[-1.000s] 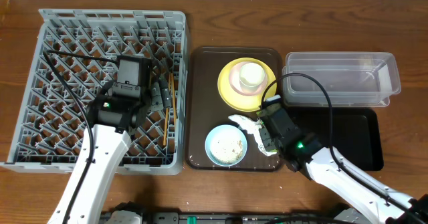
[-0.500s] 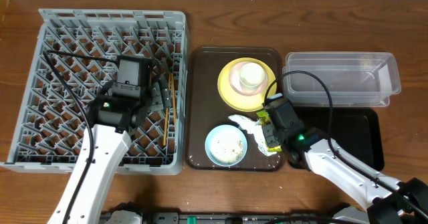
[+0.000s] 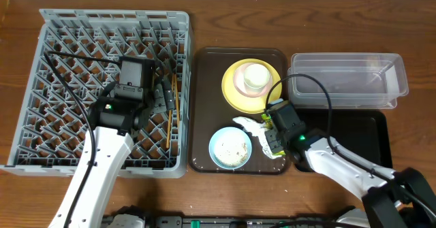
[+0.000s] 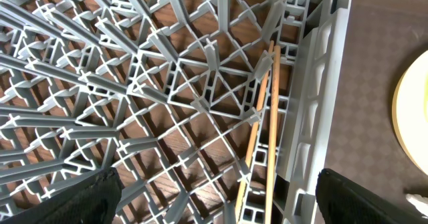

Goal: Sort waste into correct bins and load items into the dishwasher
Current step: 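Carry the wrapper right and release it into the clear plastic bin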

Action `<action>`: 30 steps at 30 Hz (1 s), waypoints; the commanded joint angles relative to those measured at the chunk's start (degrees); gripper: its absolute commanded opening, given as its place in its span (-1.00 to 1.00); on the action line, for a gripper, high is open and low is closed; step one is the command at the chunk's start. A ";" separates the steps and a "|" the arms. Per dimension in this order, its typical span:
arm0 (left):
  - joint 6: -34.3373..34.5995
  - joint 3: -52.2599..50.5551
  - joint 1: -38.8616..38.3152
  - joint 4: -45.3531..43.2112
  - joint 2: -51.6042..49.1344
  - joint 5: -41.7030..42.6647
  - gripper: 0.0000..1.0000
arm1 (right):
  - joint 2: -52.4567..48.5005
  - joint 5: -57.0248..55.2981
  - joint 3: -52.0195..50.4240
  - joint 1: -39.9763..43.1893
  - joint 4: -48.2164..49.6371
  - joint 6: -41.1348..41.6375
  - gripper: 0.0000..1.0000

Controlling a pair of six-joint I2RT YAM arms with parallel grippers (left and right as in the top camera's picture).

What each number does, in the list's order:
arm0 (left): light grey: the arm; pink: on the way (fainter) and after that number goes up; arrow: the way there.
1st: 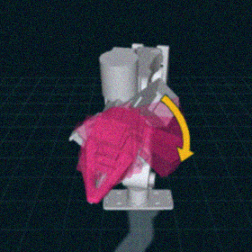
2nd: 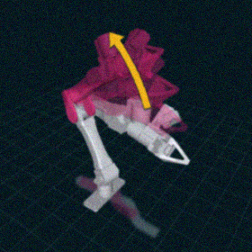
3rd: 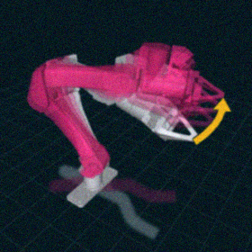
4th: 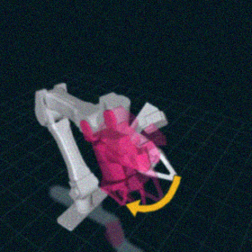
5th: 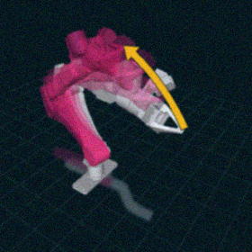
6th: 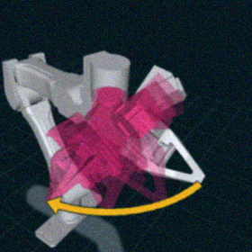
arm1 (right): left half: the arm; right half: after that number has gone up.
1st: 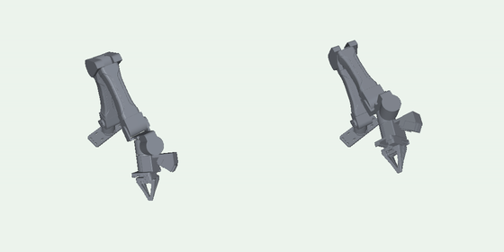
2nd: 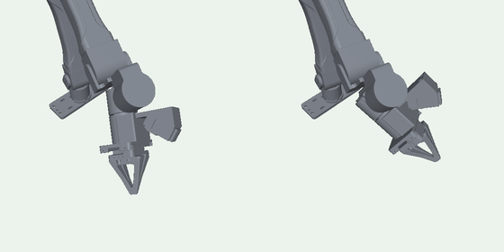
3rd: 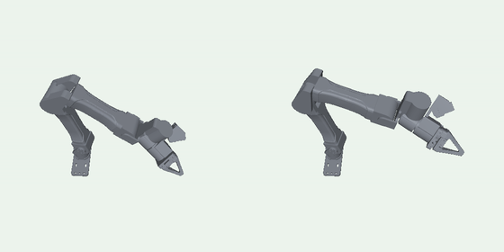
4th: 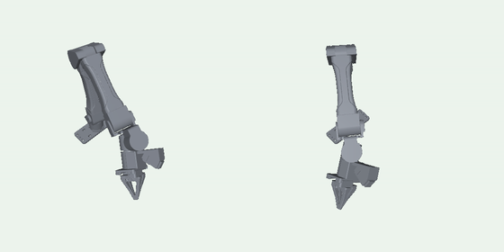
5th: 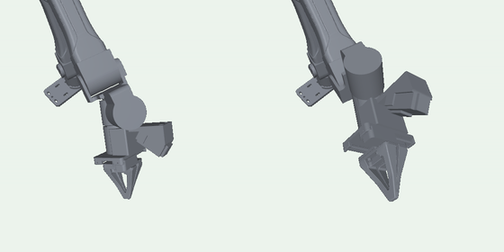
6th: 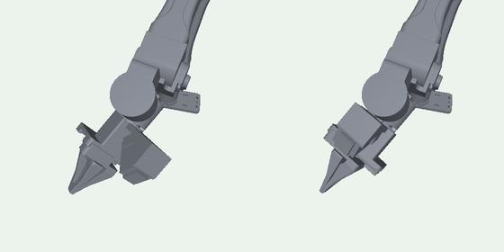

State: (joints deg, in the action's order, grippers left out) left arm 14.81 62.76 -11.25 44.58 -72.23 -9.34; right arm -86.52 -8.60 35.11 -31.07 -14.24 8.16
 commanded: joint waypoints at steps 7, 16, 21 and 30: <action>0.09 0.00 0.35 0.00 -0.11 -0.26 0.86 | 6.45 -0.13 5.38 0.37 -6.91 4.02 -0.98; 0.09 0.00 0.35 0.00 -0.11 -0.28 0.86 | 19.34 -5.25 20.68 2.40 -15.28 4.07 -0.98; 0.09 0.00 0.35 0.00 -0.11 -0.28 0.87 | 18.93 -15.13 20.85 9.14 -12.31 12.52 -0.98; 0.09 0.00 0.35 0.00 -0.11 -0.26 0.86 | 7.30 -13.33 20.63 25.18 -8.66 39.15 -0.98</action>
State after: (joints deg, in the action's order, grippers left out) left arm 14.81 62.76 -11.25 44.60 -72.23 -9.34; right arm -75.66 -21.69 56.47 -8.95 -23.68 34.61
